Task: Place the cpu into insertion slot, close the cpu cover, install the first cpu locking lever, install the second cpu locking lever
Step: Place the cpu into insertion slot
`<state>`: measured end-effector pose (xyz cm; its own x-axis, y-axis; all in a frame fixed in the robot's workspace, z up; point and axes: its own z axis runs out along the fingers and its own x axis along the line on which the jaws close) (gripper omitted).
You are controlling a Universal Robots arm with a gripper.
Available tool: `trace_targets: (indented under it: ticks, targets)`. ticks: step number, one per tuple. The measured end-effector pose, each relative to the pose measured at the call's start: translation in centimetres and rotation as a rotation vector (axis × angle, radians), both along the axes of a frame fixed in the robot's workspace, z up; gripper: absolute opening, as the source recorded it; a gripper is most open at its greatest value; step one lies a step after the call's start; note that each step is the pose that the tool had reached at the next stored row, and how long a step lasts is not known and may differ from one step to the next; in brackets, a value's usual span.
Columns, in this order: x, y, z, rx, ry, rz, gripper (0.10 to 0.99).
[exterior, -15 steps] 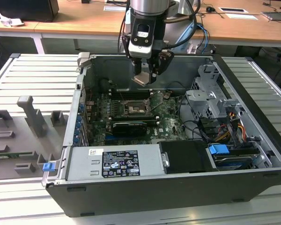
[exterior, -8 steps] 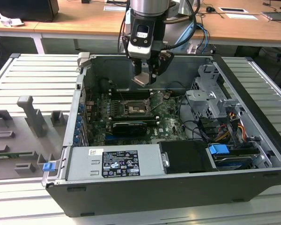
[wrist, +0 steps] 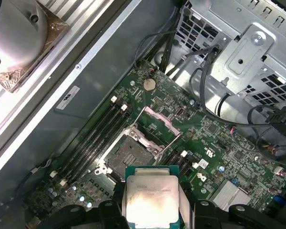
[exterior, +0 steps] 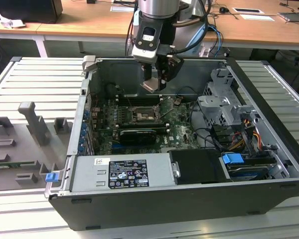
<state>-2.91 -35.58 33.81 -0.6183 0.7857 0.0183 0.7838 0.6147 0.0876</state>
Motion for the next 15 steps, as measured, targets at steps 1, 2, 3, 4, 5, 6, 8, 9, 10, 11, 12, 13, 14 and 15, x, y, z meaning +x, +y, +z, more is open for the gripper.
trace_targets:
  ticks: [1, 2, 3, 4, 5, 6, 8, 9, 10, 11, 12, 13, 14, 15]
  targets:
    - [0.00, 0.00, -0.01, 0.000, 0.0000, -0.005, 0.529]
    - [0.00, 0.00, -0.03, 0.000, 0.0000, -0.009, 0.529]
    - [0.00, 0.00, -0.05, 0.000, -0.0001, -0.014, 0.529]
    - [0.00, 0.00, -0.07, 0.000, 0.0000, -0.017, 0.529]
    - [0.00, 0.00, -0.09, 0.000, 0.0000, -0.023, 0.529]
    - [0.00, 0.00, -0.11, 0.000, 0.0000, -0.027, 0.529]
    - [0.00, 0.00, -0.14, 0.000, 0.0000, -0.035, 0.529]
    - [0.00, 0.00, -0.15, 0.000, 0.0000, -0.038, 0.529]
    - [0.00, 0.01, -0.16, 0.000, 0.0000, -0.040, 0.529]
    - [0.00, 0.01, -0.18, 0.000, 0.0000, -0.043, 0.529]
    - [0.00, 0.01, -0.19, 0.000, 0.0000, -0.047, 0.529]
    - [0.00, 0.01, -0.21, 0.000, 0.0000, -0.050, 0.529]
    - [0.00, 0.01, -0.23, 0.000, 0.0000, -0.054, 0.529]
    - [0.00, 0.01, -0.25, 0.000, -0.0001, -0.057, 0.529]
